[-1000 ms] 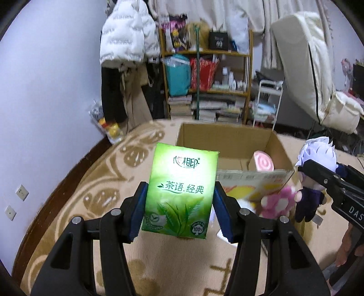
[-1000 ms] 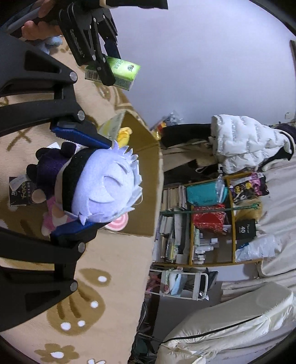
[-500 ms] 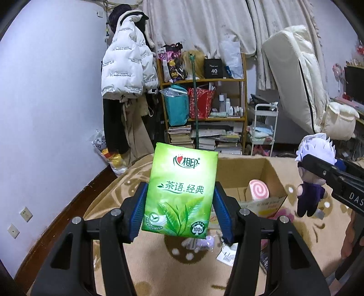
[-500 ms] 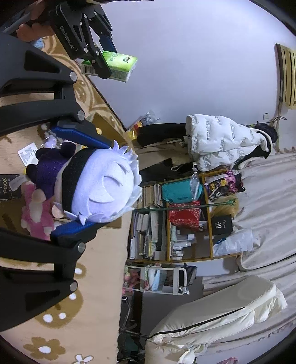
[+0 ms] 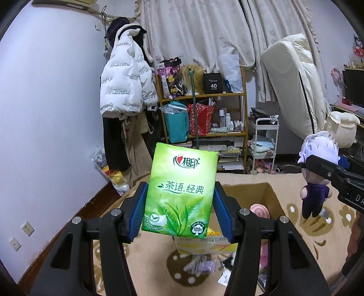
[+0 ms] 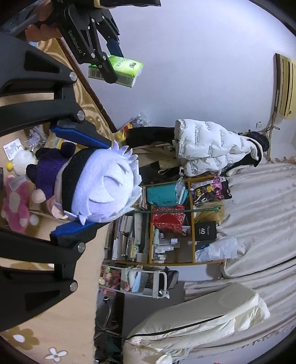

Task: Organize soft objects
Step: 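Lift the green tissue pack with the left gripper while the right gripper lifts the doll toward the box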

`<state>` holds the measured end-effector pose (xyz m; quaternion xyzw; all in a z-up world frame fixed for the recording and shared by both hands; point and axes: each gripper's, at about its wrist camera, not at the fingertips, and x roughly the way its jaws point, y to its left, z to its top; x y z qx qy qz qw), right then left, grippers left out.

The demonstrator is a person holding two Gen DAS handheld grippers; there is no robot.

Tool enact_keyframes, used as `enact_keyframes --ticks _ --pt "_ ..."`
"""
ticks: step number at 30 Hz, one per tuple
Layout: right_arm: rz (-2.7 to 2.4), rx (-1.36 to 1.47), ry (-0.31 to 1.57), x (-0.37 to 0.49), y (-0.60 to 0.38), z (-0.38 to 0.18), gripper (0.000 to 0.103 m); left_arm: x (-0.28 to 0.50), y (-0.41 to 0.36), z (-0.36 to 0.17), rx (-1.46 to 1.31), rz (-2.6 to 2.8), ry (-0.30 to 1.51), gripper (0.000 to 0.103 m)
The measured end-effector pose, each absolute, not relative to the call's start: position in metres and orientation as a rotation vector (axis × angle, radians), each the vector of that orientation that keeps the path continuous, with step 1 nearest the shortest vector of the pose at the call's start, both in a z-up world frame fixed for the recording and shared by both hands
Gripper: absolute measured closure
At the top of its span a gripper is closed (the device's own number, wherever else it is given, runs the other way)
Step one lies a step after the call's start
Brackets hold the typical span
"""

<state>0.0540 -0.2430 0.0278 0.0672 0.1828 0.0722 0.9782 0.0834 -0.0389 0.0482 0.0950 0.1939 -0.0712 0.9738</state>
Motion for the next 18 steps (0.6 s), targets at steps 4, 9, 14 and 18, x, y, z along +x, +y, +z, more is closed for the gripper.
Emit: enact_keyframes --ticks 4,9,14,18 --pt "0.147 0.117 0.355 0.062 -0.243 0.035 0.041 0.096 -0.044 0.055 0.191 -0.145 0.381 0.048" --pt "0.149 0.107 0.338 0.078 -0.243 0.043 0.041 0.112 -0.047 0.056 0.171 -0.149 0.380 0.048" --pt "0.150 0.114 0.331 0.089 -0.243 0.042 0.041 0.127 -0.050 0.045 0.157 -0.173 0.405 0.048" --pt "0.149 0.127 0.354 0.100 -0.244 0.030 0.041 0.139 -0.050 0.026 0.145 -0.181 0.437 0.048"
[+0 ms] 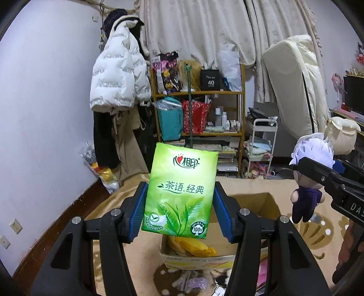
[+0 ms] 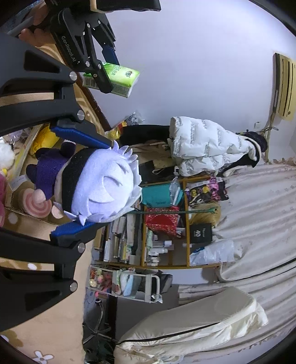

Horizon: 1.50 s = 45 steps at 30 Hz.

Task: Organize soft objects
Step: 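Lift the green tissue pack with the left gripper while the right gripper lifts the doll toward the box, then release the green tissue pack into the box with the left gripper while the right releases the white-haired doll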

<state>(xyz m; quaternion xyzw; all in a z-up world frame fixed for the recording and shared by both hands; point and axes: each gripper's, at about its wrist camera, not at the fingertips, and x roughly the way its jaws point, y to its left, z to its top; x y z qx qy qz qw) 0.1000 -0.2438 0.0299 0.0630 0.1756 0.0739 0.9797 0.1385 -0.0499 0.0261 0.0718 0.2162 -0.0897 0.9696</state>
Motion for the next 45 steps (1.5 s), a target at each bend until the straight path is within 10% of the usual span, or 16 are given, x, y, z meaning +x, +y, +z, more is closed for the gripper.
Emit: enact_keyframes --ticks 45 --pt "0.168 0.168 0.598 0.165 -0.248 -0.072 0.040 0.190 -0.066 -0.060 0.231 -0.188 0.643 0.048"
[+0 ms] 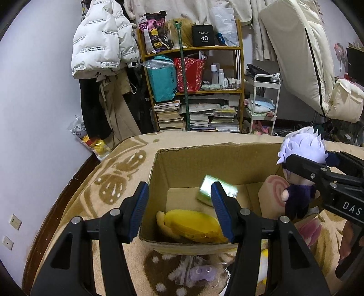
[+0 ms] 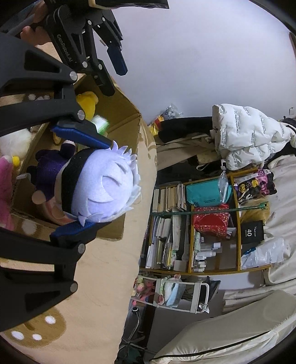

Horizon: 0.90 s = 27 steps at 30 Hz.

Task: Organize soft objects
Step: 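Release the green tissue pack into the box with the left gripper while the right releases the white-haired doll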

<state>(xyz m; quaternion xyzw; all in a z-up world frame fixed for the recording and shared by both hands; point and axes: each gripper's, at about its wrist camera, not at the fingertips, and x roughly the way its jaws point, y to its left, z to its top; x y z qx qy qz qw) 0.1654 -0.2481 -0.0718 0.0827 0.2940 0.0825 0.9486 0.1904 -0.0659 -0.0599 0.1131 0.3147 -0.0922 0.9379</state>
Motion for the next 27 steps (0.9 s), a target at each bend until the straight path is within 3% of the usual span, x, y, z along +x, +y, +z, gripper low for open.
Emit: enact_keyframes --ticks 4,7,9,11,13,15,19,21,27 --pt "0.174 0.174 0.606 0.166 -0.249 -0.073 0.040 0.189 -0.067 -0.061 0.242 -0.181 0.652 0.045" --pt "0.182 0.189 0.608 0.167 -0.252 -0.071 0.037 0.188 -0.066 -0.061 0.251 -0.167 0.654 0.034" --pt "0.177 0.199 0.602 0.165 -0.254 -0.070 0.024 0.186 -0.065 -0.060 0.254 -0.162 0.650 0.034" --pt "0.176 0.213 0.591 0.162 -0.258 -0.068 0.023 0.186 -0.065 -0.059 0.251 -0.161 0.654 0.033" --pt "0.172 0.217 0.594 0.160 -0.259 -0.067 0.021 0.185 -0.063 -0.057 0.245 -0.156 0.659 0.024" --pt "0.162 0.218 0.594 0.157 -0.261 -0.064 0.010 0.181 -0.061 -0.054 0.243 -0.150 0.646 0.022" --pt "0.142 0.212 0.583 0.150 -0.264 -0.057 0.006 0.176 -0.058 -0.049 0.242 -0.157 0.646 0.019" --pt "0.138 0.214 0.585 0.146 -0.265 -0.054 0.000 0.171 -0.057 -0.046 0.242 -0.156 0.644 0.013" --pt "0.113 0.194 0.605 0.131 -0.264 -0.050 0.000 0.154 -0.054 -0.039 0.264 -0.153 0.643 0.009"
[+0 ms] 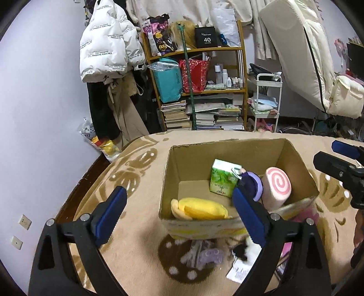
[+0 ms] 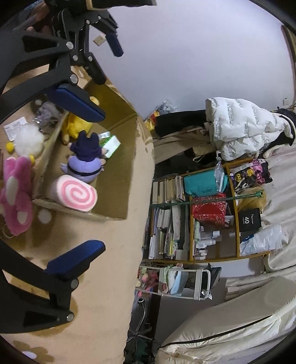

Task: Organize soft objects
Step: 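Move both grippers down toward the loose items in front of the box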

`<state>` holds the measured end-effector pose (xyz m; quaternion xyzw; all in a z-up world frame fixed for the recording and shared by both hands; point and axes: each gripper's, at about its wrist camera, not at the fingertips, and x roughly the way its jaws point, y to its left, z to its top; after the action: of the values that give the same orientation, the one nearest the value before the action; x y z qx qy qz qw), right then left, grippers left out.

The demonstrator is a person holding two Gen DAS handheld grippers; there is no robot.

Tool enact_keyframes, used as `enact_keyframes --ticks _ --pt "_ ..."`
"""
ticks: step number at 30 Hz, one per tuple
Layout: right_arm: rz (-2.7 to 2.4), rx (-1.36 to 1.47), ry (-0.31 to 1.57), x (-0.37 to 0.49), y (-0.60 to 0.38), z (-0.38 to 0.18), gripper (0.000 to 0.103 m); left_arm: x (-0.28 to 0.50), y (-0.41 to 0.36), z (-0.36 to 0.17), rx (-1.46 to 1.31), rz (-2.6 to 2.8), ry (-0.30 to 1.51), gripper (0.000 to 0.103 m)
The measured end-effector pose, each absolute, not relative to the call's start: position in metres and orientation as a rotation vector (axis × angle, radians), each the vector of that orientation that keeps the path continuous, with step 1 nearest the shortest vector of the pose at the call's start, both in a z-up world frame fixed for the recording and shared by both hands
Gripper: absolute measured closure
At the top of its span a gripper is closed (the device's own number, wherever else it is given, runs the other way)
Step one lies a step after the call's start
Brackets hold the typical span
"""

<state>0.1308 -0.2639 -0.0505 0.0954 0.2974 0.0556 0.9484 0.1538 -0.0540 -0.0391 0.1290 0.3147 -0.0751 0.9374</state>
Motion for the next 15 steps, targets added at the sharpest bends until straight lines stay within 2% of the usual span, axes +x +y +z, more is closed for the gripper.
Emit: enact_keyframes --ticks 15 --pt "0.102 0.126 0.645 0.086 -0.252 -0.041 0.000 0.112 -0.048 -0.022 0.282 -0.169 0.695 0.005"
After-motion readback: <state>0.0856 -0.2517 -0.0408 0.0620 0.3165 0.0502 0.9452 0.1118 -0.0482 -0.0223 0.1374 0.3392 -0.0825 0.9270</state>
